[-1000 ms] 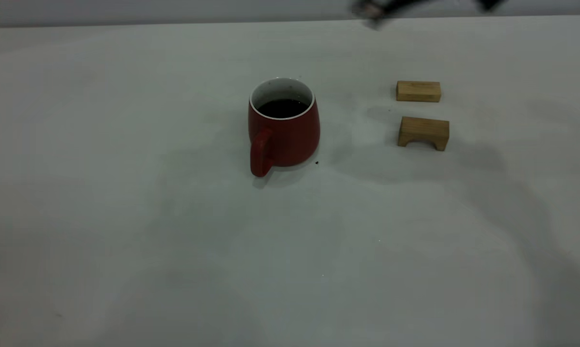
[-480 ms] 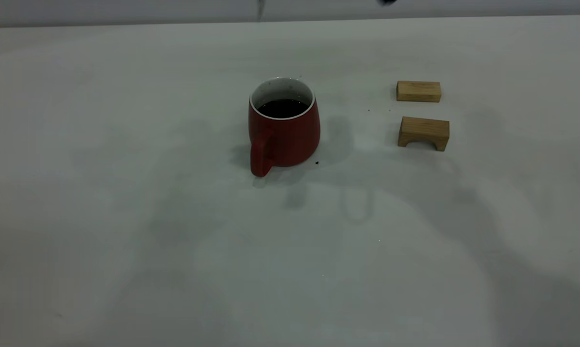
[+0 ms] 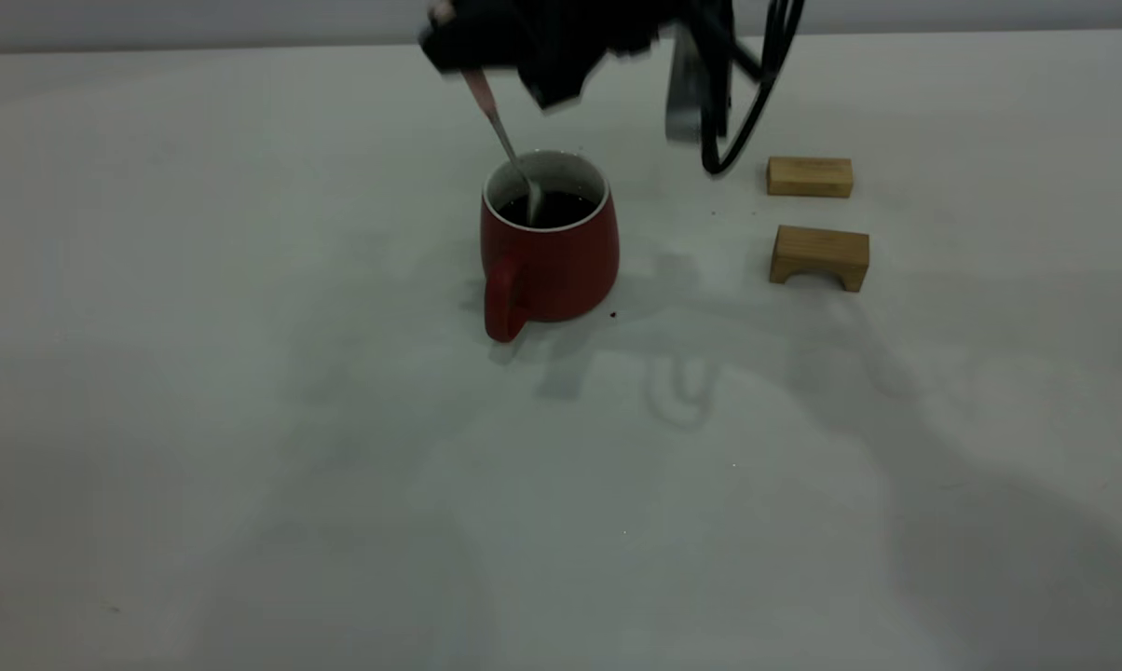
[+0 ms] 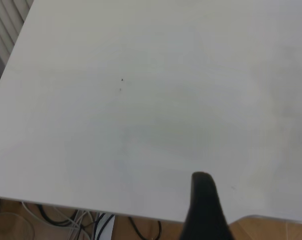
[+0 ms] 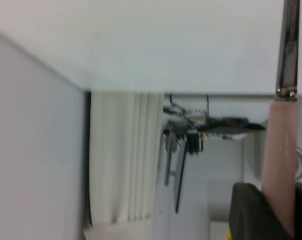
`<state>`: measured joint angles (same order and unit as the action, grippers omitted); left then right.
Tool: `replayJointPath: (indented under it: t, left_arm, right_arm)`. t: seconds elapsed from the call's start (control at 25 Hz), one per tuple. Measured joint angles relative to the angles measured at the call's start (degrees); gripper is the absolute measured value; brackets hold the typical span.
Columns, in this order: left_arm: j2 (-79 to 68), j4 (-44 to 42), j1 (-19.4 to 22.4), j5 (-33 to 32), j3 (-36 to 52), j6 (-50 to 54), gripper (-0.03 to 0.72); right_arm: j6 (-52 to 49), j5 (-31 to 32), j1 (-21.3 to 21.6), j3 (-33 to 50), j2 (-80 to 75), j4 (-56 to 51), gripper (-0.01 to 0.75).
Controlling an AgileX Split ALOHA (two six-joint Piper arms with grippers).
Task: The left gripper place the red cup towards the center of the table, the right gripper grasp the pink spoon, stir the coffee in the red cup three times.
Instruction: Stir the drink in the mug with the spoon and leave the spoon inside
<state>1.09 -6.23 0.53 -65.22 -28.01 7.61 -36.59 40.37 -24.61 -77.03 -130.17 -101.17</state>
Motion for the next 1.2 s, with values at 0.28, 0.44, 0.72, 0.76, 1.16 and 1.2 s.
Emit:
replayJointPath:
  t: [0.28, 0.44, 0.72, 0.76, 1.16, 1.2]
  left_arm:
    - [0.0, 0.0, 0.0, 0.0, 0.0, 0.0, 0.594]
    - [0.0, 0.0, 0.0, 0.0, 0.0, 0.0, 0.594]
    - [0.0, 0.0, 0.0, 0.0, 0.0, 0.0, 0.594]
    - [0.0, 0.0, 0.0, 0.0, 0.0, 0.0, 0.594]
    - [0.0, 0.0, 0.0, 0.0, 0.04, 0.0, 0.594]
    - [0.0, 0.0, 0.0, 0.0, 0.07, 0.0, 0.594]
  right_arm:
    - [3.08, 2.62, 1.11, -6.66, -8.64, -0.18, 0.142]
    - [4.32, 3.34, 1.25, -9.88, -10.34, 1.05, 0.142]
    - [-9.31, 4.65, 4.45, -10.4, -10.39, 10.69, 0.142]
    - [-12.24, 5.09, 4.54, -10.45, -10.39, 11.49, 0.142]
    - [-0.45, 6.84, 2.24, -11.69, -10.8, 6.51, 0.142]
    - [1.86, 6.84, 2.59, -11.81, -10.8, 6.43, 0.142]
